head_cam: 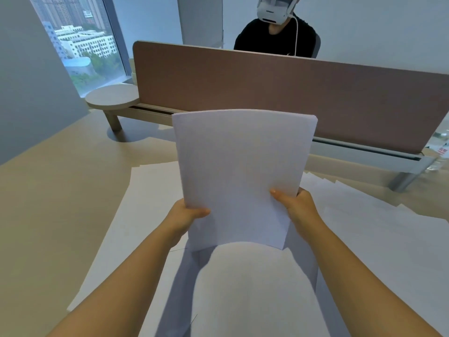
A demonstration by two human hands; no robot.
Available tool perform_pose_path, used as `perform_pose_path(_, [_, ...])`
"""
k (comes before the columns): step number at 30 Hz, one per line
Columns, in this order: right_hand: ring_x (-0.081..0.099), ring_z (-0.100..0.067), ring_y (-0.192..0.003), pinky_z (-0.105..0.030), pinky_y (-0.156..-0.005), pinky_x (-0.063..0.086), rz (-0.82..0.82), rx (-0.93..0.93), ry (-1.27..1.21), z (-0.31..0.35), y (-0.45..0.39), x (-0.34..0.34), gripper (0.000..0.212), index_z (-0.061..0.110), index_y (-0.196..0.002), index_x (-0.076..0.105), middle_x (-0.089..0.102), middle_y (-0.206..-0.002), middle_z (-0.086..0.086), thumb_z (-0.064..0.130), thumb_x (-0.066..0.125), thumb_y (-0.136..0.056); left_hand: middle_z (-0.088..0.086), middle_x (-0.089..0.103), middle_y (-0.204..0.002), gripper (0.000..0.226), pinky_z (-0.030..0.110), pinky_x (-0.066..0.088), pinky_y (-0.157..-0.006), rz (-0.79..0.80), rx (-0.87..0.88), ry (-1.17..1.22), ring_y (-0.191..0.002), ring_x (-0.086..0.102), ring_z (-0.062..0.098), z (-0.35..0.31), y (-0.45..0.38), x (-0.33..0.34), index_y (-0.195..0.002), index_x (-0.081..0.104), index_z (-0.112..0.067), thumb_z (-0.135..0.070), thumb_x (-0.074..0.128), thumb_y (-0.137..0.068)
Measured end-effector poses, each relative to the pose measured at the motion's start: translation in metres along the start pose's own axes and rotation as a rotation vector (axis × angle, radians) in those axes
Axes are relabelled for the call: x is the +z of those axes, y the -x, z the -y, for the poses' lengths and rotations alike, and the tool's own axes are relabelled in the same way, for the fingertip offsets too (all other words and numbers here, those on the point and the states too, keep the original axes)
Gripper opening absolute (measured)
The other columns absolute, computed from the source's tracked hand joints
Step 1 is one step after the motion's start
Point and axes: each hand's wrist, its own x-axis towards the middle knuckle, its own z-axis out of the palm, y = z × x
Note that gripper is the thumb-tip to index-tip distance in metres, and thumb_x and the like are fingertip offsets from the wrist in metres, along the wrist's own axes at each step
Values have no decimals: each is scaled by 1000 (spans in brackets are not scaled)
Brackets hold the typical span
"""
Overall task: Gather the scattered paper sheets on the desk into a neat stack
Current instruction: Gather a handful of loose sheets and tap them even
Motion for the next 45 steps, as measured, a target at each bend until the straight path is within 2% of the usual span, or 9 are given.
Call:
perform_pose_path(7, [54, -22, -100, -31, -86, 44, -34, -116, 119, 22, -3, 55, 30, 8, -125, 50, 57, -111, -5, 12, 41, -97, 8, 58, -115, 36, 38, 46, -85, -230, 75, -46, -105, 56, 29, -21, -2, -52, -124, 48, -9, -16, 55, -89])
perform_pose_path(11, [53, -19, -81, -29, -73, 46, -14, -69, 146, 23, -18, 117, 20, 11, -111, 51, 56, -96, -3, 7, 37, -96, 6, 58, -108, 18, 32, 44, -80, -371, 146, -54, -95, 56, 23, -23, -12, -107, -109, 51, -12, -11, 53, -91])
perform_pose_path(18, [25, -17, -49, -20, -45, 21, 17, 165, 272, -2, -37, 246, 31, 10, -59, 33, 30, -55, -5, -9, 34, -83, 8, 51, -79, 15, 27, 34, -58, -313, -39, -151, -72, 46, 22, 3, -56, -252, -79, 48, -9, -2, 39, -89])
perform_pose_path(22, [26, -18, -48, -22, -45, 23, 61, 233, 347, -18, -42, 306, 35, 11, -53, 31, 30, -54, -6, -13, 39, -78, 10, 49, -78, 20, 28, 30, -58, -294, -89, -281, -76, 43, 21, 22, -82, -315, -82, 51, -5, 5, 35, -87])
perform_pose_path(26, [41, -24, -56, -27, -58, 33, 69, 244, 410, -36, -51, 359, 12, -3, -72, 57, 45, -65, -12, -11, 49, -77, 12, 55, -96, 31, 30, 36, -70, -324, -130, -453, -86, 48, 24, 39, -102, -360, -102, 56, -4, 8, 31, -87])
perform_pose_path(30, [42, -24, -61, -29, -60, 36, 65, 227, 491, -48, -62, 396, 31, 7, -52, 42, 42, -58, -7, -10, 52, -76, 6, 53, -103, 39, 30, 37, -77, -358, -125, -557, -93, 47, 22, 53, -111, -388, -125, 48, -9, 3, 32, -91])
perform_pose_path(34, [51, -24, -72, -39, -71, 52, 56, 214, 565, -54, -66, 415, 22, 6, -62, 46, 53, -75, -14, -6, 56, -78, 9, 52, -108, 42, 32, 38, -78, -399, -100, -698, -93, 47, 24, 59, -118, -403, -127, 48, -6, 6, 35, -89])
perform_pose_path(39, [61, -31, -88, -39, -83, 53, 19, 170, 553, -47, -63, 404, 4, -1, -79, 58, 62, -96, -27, -3, 56, -81, 18, 40, -136, 43, 38, 33, -103, -470, -37, -833, -128, 38, 33, 54, -118, -392, -134, 44, -6, -2, 45, -91])
perform_pose_path(45, [57, -24, -104, -27, -84, 45, -9, 171, 502, -36, -52, 348, 28, 3, -116, 57, 57, -121, -10, 3, 52, -88, 8, 47, -134, 30, 8, 29, -72, -321, 35, -611, -118, 52, 19, 34, -98, -323, -124, 53, -8, -4, 46, -95])
